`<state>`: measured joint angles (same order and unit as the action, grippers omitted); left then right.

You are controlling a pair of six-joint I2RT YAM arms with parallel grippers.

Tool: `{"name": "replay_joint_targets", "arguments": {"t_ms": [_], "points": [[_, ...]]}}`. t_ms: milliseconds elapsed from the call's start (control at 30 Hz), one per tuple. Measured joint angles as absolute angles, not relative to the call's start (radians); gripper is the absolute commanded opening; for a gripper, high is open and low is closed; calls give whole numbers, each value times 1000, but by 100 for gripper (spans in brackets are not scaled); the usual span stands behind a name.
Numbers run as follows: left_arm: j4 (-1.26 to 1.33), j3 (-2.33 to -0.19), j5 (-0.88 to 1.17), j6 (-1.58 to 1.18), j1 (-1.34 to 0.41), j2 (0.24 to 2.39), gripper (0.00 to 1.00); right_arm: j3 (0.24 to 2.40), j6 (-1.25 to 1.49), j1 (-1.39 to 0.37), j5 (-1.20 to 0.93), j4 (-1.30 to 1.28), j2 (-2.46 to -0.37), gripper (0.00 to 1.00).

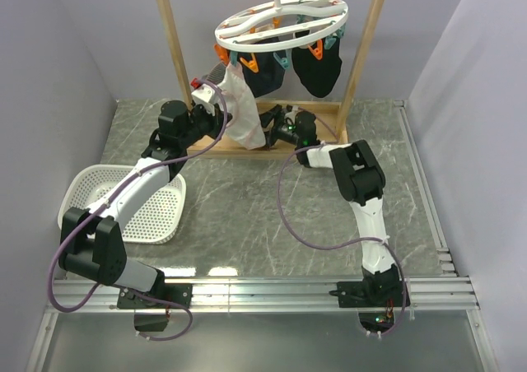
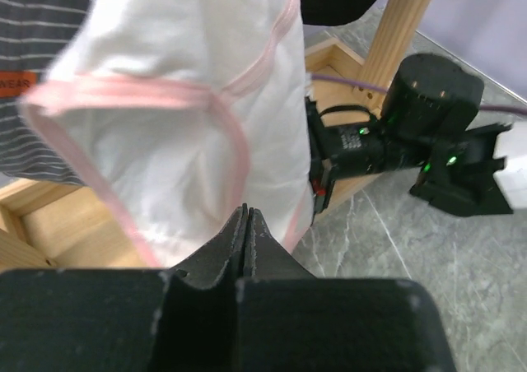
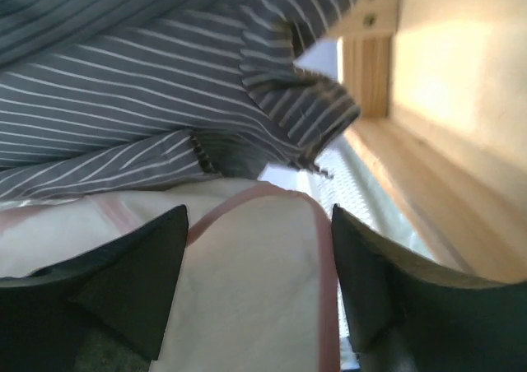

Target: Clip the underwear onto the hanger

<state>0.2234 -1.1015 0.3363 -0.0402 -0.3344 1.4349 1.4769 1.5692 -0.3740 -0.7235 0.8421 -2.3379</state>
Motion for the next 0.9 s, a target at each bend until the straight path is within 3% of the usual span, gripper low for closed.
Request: {"name": "replay_joint_targets", "arguments": {"t_ms": [67,267,367,433,500,900], "points": [[216,-1102,345,-45,-334,1435,6,1475,1636,-393,-724,899,-2359,66],[202,-1102,367,-68,-332,1435,10,1427,1762,-387,-736,1087,-2336,30],[192,-1102,387,-80,-329,1434,18,1361,1780,-364,-752,1150,-2275,2],[178,-1102,405,-93,-327,1427,32,1321,1773,-355,-757,1174,-2231,0],[165,-1093,429,-114,-326,1406,38,1281,1759,-348,-761,1185,-2179,0],[182,-1004,448,-276,-440,1282,45,1050,1400,-331,-815,1055,-1803,0]]}}
